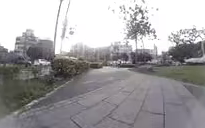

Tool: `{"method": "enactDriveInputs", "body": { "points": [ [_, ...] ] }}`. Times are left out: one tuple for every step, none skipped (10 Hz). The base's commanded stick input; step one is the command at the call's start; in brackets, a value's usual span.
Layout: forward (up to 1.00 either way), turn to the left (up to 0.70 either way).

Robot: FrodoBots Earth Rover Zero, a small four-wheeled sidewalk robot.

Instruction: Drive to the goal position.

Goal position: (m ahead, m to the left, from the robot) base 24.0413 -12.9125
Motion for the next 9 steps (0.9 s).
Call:
{"method": "enactDriveInputs", "body": {
  "points": [
    [1.00, 0.00],
    [1.00, 0.00],
    [1.00, 0.00],
    [1.00, 0.00],
    [1.00, 0.00],
    [1.00, 0.00],
    [1.00, 0.00],
    [1.00, 0.00],
    [1.00, 0.00]
  ]
}}
